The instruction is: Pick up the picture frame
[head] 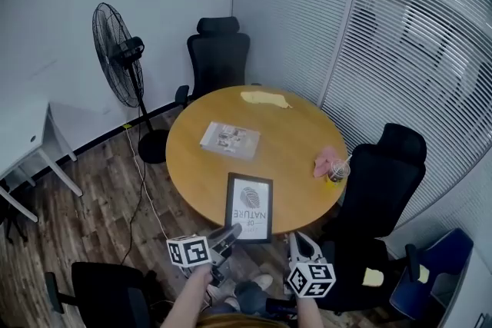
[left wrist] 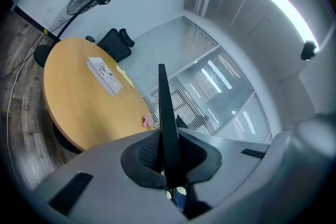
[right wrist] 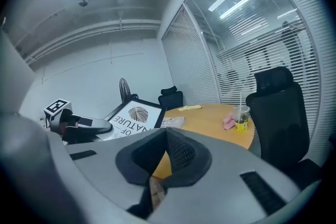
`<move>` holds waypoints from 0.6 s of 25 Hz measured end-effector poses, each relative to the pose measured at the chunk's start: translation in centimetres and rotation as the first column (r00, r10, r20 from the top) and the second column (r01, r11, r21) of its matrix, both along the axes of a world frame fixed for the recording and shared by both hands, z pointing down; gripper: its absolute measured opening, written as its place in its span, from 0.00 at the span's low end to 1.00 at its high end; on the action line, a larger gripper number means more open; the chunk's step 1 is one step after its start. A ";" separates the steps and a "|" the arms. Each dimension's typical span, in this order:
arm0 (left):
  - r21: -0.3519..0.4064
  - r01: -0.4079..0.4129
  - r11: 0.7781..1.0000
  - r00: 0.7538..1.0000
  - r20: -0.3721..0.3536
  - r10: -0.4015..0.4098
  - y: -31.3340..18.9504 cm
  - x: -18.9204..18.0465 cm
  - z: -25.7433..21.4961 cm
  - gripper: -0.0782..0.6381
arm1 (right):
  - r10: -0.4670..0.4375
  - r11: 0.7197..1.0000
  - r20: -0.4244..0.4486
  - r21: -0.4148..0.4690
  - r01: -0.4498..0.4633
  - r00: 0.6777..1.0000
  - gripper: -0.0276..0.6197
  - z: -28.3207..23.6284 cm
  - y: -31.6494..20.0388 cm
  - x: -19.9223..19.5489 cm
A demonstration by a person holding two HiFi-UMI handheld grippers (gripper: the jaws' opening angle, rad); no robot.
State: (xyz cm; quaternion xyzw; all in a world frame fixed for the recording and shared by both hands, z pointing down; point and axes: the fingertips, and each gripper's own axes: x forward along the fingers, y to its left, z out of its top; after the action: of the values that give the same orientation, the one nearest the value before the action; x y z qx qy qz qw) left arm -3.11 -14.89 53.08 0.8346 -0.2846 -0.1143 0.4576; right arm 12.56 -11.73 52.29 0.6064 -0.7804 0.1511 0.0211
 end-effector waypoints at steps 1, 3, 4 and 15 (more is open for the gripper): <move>0.001 -0.002 1.000 1.000 0.001 0.002 0.1 -0.1 0.0 0.18 | 0.003 1.000 0.002 -0.001 -0.003 1.000 0.06 0.0 -0.1 -0.1; 0.002 -0.002 1.000 1.000 0.001 0.002 0.3 -0.4 -0.1 0.18 | 0.005 1.000 0.003 -0.001 -0.005 1.000 0.06 0.0 -0.1 -0.3; 0.002 -0.001 1.000 1.000 0.001 0.001 0.4 -0.6 -0.1 0.18 | 0.003 1.000 0.001 0.000 -0.003 1.000 0.06 0.0 -0.2 -0.6; -0.022 -0.001 1.000 1.000 -0.011 0.001 0.2 -1.3 0.9 0.18 | -0.021 1.000 -0.025 0.000 0.021 0.999 0.06 0.1 -0.7 -1.9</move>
State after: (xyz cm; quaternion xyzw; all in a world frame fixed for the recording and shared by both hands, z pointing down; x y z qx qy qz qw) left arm -4.40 -14.68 53.95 0.8289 -0.2830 -0.1156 0.4684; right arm 10.64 -12.38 52.42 0.6002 -0.7863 0.1432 0.0325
